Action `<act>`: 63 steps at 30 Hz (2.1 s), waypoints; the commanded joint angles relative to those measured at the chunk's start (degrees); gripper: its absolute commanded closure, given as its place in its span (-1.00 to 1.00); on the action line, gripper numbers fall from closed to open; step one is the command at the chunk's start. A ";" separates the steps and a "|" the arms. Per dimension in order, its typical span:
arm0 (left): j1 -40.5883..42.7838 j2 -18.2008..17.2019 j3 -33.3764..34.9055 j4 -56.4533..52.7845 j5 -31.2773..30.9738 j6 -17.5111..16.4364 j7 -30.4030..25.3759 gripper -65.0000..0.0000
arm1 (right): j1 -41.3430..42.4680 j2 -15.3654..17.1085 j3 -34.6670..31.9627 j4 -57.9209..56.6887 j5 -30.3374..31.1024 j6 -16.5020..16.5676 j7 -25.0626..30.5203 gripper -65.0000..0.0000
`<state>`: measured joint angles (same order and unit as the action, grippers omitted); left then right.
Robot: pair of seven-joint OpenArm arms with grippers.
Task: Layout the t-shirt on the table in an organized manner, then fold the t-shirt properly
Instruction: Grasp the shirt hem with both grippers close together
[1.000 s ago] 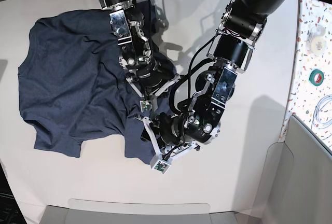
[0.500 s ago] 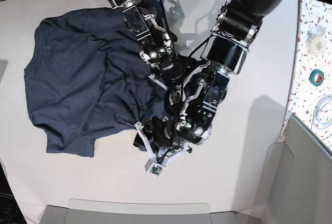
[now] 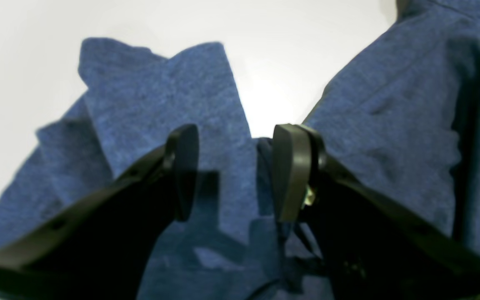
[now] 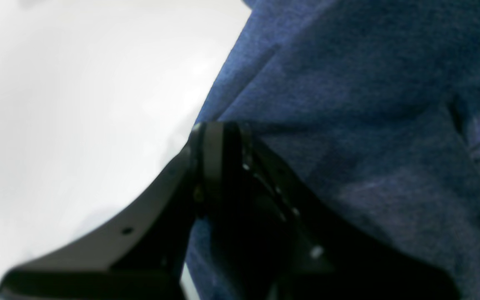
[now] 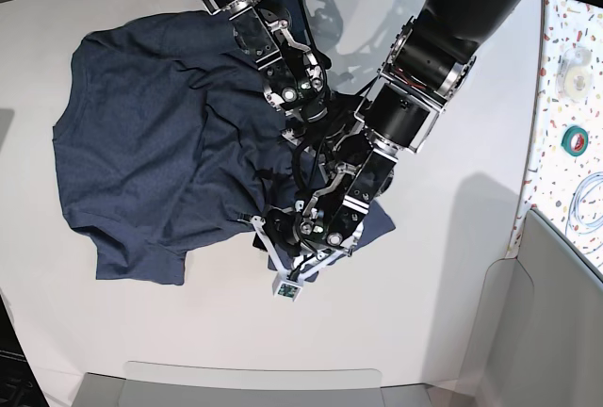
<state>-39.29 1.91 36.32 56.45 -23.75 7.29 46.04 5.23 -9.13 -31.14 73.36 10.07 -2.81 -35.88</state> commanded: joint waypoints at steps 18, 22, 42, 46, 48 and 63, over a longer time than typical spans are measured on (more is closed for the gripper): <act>0.04 -5.47 -27.66 1.62 0.06 0.23 2.44 0.12 | -1.06 0.13 -0.29 -1.14 0.53 -0.22 -7.07 0.86; 2.14 -5.30 -27.30 2.32 0.06 0.14 2.44 0.12 | -1.06 0.13 -0.29 -1.23 0.44 -0.22 -7.07 0.86; 3.46 -3.19 -22.56 7.77 -0.03 0.14 5.69 0.12 | -1.06 0.13 -0.12 -1.23 0.44 -0.22 -7.07 0.86; 3.46 -2.40 -22.56 7.60 -0.03 0.14 5.61 0.12 | -1.06 0.13 -0.12 -1.23 0.44 -0.22 -7.07 0.86; 3.46 -2.13 -22.56 7.60 -0.03 0.14 5.17 0.12 | -1.06 0.13 -0.12 -1.23 0.35 -0.22 -7.07 0.86; 3.38 -2.04 -22.56 3.47 -0.03 0.14 1.91 0.12 | -1.41 0.13 -0.12 -0.88 0.35 -0.22 -7.07 0.86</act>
<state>-33.80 -0.19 13.78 59.07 -23.51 7.55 49.01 5.08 -9.15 -31.16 73.36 10.28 -2.59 -35.90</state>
